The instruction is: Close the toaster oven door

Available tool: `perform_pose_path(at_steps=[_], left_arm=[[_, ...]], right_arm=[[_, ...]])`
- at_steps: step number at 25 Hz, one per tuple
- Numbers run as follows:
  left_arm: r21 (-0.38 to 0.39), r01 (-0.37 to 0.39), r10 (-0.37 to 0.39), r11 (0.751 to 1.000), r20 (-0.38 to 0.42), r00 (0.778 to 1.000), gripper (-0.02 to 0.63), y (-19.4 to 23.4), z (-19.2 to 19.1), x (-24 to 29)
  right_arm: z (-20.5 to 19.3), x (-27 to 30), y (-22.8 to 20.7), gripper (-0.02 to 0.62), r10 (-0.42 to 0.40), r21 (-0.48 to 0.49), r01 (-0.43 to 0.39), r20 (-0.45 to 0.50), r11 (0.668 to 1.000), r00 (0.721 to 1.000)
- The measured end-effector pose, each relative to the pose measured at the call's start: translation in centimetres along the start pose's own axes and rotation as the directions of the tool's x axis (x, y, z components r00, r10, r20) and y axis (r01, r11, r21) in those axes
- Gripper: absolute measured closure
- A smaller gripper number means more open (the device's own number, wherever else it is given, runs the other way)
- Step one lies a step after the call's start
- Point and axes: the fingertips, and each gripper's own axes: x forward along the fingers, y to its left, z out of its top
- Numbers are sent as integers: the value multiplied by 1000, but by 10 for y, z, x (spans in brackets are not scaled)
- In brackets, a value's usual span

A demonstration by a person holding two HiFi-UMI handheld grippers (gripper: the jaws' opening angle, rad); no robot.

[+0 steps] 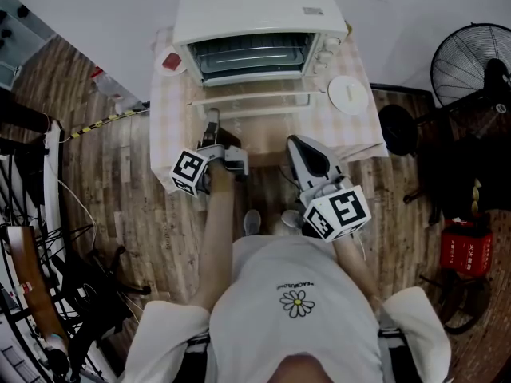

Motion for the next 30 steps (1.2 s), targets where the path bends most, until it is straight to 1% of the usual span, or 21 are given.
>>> perform_pose_path(at_steps=[5,17,30], left_arm=[[18,13,-13,1000,-2,1000,489,-5,3,5],[0,48,-48,999,-1,999,488,-17,7,18],[6,76,-76,997,-5,997,488,-30,14,34]], right_arm=[[3,4,1,586,-2,-13,2,9,1000,1000],[2,4,3,586,5,-17,-5,9,1000,1000],[5,0,0,586,-4,-13,5,22,1000,1000]])
